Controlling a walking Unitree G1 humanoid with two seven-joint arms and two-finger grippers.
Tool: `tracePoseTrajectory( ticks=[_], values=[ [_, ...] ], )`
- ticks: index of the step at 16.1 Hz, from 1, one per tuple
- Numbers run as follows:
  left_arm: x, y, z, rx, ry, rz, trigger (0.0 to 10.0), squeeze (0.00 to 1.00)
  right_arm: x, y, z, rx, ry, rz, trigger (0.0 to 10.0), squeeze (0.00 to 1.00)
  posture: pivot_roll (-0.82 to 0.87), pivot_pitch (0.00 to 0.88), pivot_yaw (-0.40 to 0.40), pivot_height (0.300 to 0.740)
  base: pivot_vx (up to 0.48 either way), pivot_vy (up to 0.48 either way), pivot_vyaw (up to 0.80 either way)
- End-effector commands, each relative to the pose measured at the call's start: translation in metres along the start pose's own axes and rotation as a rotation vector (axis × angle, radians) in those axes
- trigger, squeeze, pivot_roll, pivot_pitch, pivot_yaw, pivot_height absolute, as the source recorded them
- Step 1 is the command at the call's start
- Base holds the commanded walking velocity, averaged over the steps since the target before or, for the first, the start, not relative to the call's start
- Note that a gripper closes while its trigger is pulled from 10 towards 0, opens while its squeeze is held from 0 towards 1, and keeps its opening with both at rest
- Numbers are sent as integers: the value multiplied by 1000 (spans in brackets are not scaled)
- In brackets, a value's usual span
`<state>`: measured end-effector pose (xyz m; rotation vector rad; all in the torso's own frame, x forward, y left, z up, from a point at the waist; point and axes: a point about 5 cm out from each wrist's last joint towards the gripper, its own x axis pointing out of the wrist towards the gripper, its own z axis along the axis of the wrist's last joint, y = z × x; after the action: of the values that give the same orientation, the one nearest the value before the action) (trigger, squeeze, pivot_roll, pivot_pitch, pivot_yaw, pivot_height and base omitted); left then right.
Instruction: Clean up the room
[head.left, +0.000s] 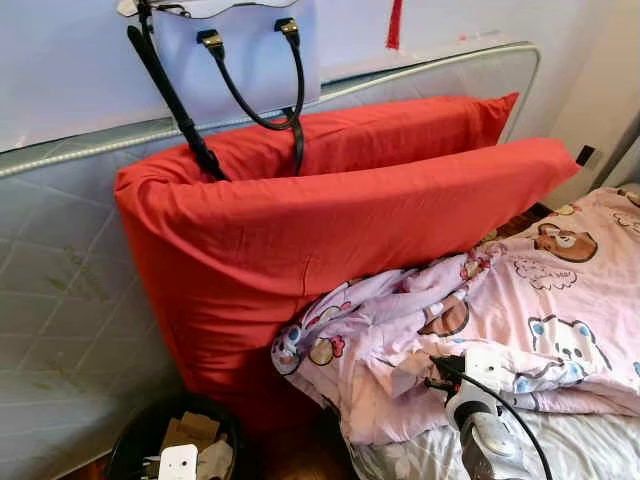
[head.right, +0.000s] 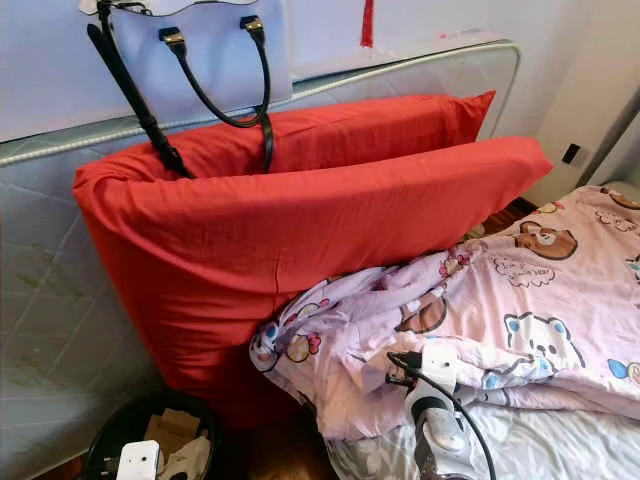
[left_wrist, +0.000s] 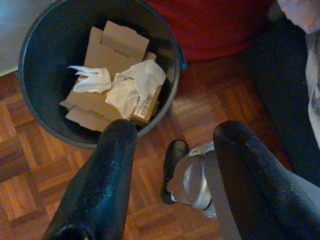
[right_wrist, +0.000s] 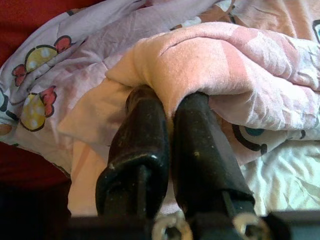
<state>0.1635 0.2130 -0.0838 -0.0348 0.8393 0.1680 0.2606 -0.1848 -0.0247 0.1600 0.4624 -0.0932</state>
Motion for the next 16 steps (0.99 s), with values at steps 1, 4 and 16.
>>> tracePoseTrajectory(
  ticks=[1, 4, 16],
  values=[
    [-2, 0, -5, 22, 15, -11, 10000, 0, -1, -1, 0, -1, -4, -9, 10000, 0, 21, 0, -13, 740, 0, 0, 0],
    [-1, 1, -4, 28, 12, -15, 10000, 0, -1, -2, 0, -2, -6, -18, 10000, 0, 21, 0, -11, 740, 0, 0, 0],
    [-3, 1, -7, 41, 18, -24, 10000, 0, -2, -14, 7, -22, -74, -133, 10000, 0, 26, 0, -8, 740, -101, 0, 0]
  ],
)
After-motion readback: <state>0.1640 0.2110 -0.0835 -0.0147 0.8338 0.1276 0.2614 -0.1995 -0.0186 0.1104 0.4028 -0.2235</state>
